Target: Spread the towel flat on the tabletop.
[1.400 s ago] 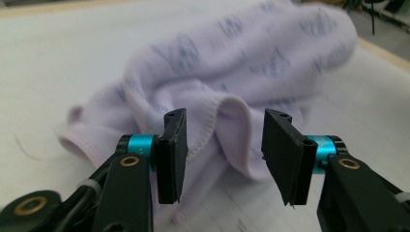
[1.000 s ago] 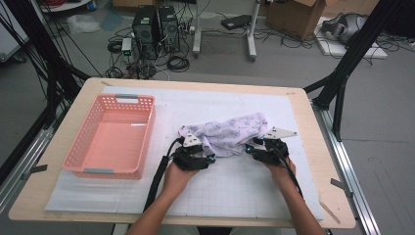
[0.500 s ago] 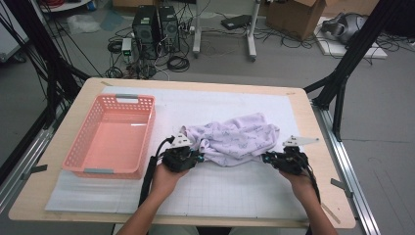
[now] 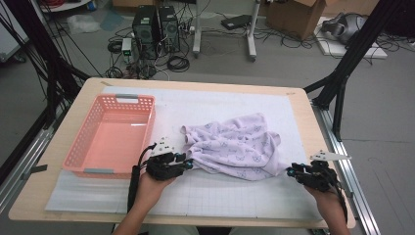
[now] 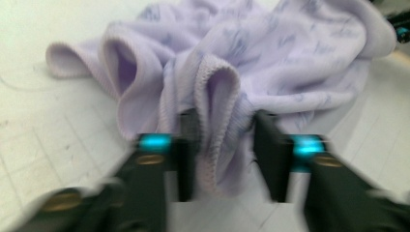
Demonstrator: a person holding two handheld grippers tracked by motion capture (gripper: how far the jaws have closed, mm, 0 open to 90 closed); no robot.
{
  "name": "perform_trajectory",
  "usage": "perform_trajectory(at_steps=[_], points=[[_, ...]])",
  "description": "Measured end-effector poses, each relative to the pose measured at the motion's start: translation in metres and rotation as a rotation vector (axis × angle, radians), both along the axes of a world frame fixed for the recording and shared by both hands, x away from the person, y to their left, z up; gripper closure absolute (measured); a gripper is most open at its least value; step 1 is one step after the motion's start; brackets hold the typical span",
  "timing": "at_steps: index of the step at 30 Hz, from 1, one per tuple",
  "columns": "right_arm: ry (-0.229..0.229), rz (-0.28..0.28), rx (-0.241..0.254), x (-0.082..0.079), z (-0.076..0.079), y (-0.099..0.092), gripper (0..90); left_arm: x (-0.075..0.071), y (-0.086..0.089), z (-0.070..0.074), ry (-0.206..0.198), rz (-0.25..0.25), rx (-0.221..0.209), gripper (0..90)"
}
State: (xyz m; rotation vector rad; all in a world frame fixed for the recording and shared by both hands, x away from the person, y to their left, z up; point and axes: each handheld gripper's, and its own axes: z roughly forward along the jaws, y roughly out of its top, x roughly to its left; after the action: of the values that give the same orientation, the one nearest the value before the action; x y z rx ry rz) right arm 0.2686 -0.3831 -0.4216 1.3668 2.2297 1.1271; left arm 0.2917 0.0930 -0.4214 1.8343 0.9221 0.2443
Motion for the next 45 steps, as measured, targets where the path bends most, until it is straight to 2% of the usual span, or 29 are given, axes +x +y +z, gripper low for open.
perform_trajectory(at_steps=[1,2,4,6,8,9,10,11,12,13,14,15,16,17,20,21,22,24,26,30,32,33,34,36,37,40,42,44,45], points=[[0.0,0.0,0.0,0.0,0.0,0.0,66.1,0.0,0.0,0.0,0.0,0.0,0.0,48.3],[-0.053,0.006,0.049,-0.002,0.01,0.0,59.9,0.004,-0.001,0.002,-0.004,0.009,-0.021,42.7],[-0.085,0.032,0.103,-0.003,0.019,0.004,54.2,0.006,-0.002,0.003,0.0,0.005,-0.023,39.9],[-0.112,0.057,0.117,-0.004,0.027,0.013,49.6,0.013,-0.013,0.002,0.022,-0.017,0.003,38.4],[-0.109,0.092,0.11,-0.002,0.028,0.024,47.3,0.019,-0.023,-0.004,0.044,-0.023,0.07,38.1],[-0.089,0.104,0.1,0.0,0.025,0.03,46.4,0.019,-0.023,-0.004,0.044,-0.023,0.07,38.0],[-0.067,0.115,0.081,0.003,0.021,0.036,46.3,0.024,-0.031,-0.011,0.066,-0.018,0.109,38.0],[-0.052,0.117,0.039,0.008,0.014,0.042,46.3,0.024,-0.031,-0.011,0.066,-0.018,0.109,38.9],[-0.037,0.111,0.013,0.011,0.01,0.046,48.6,0.026,-0.035,-0.014,0.073,-0.014,0.117,42.1],[-0.024,0.107,0.004,0.016,0.003,0.05,58.6,0.028,-0.037,-0.016,0.077,-0.007,0.137,49.4],[-0.023,0.128,0.014,0.02,-0.001,0.052,73.8,0.029,-0.038,-0.017,0.07,-0.009,0.145,61.8],[-0.028,0.149,0.021,0.024,-0.001,0.053,82.9,0.031,-0.037,-0.015,0.035,-0.01,0.125,74.4],[-0.049,0.159,0.025,0.029,0.0,0.054,83.9,0.031,-0.037,-0.015,0.035,-0.01,0.125,76.8],[-0.054,0.142,0.039,0.034,0.002,0.053,84.6,0.037,-0.034,-0.008,-0.002,0.012,0.105,78.2],[-0.108,0.086,0.04,0.057,0.01,0.05,85.2,0.055,-0.03,0.006,-0.014,0.05,0.07,78.3],[-0.13,0.061,0.038,0.064,0.012,0.049,85.2,0.055,-0.03,0.006,-0.014,0.05,0.07,78.2],[-0.151,0.036,0.04,0.072,0.014,0.048,85.3,0.066,-0.031,0.014,-0.039,0.083,0.055,78.1],[-0.179,-0.018,0.028,0.089,0.017,0.045,85.3,0.079,-0.032,0.018,-0.047,0.109,0.066,78.1],[-0.196,-0.072,0.025,0.105,0.018,0.041,85.4,0.091,-0.032,0.016,-0.059,0.143,0.083,78.2],[-0.176,-0.146,-0.015,0.133,0.014,0.037,85.8,0.104,-0.032,0.009,-0.078,0.179,0.075,78.8],[-0.187,-0.18,-0.045,0.143,0.013,0.037,86.1,0.112,-0.035,0.0,-0.1,0.212,0.041,79.0],[-0.218,-0.205,-0.07,0.146,0.014,0.038,86.2,0.115,-0.035,-0.002,-0.102,0.221,0.019,79.0],[-0.228,-0.226,-0.077,0.15,0.016,0.038,86.2,0.117,-0.036,-0.005,-0.102,0.236,-0.006,79.0],[-0.241,-0.254,-0.077,0.155,0.018,0.04,86.1,0.119,-0.037,-0.008,-0.088,0.258,-0.026,78.3],[-0.245,-0.256,-0.086,0.157,0.019,0.042,86.1,0.119,-0.038,-0.009,-0.073,0.261,-0.043,75.1],[-0.227,-0.237,-0.079,0.159,0.019,0.042,84.2,0.117,-0.037,-0.006,-0.073,0.244,-0.034,59.0],[-0.207,-0.231,-0.057,0.155,0.02,0.04,77.2,0.109,-0.033,0.004,-0.078,0.222,-0.033,48.7],[-0.208,-0.229,-0.032,0.148,0.023,0.035,71.1,0.1,-0.031,0.012,-0.114,0.2,-0.019,47.6],[-0.22,-0.224,-0.017,0.143,0.024,0.033,68.8,0.1,-0.031,0.012,-0.114,0.2,-0.019,47.7]])
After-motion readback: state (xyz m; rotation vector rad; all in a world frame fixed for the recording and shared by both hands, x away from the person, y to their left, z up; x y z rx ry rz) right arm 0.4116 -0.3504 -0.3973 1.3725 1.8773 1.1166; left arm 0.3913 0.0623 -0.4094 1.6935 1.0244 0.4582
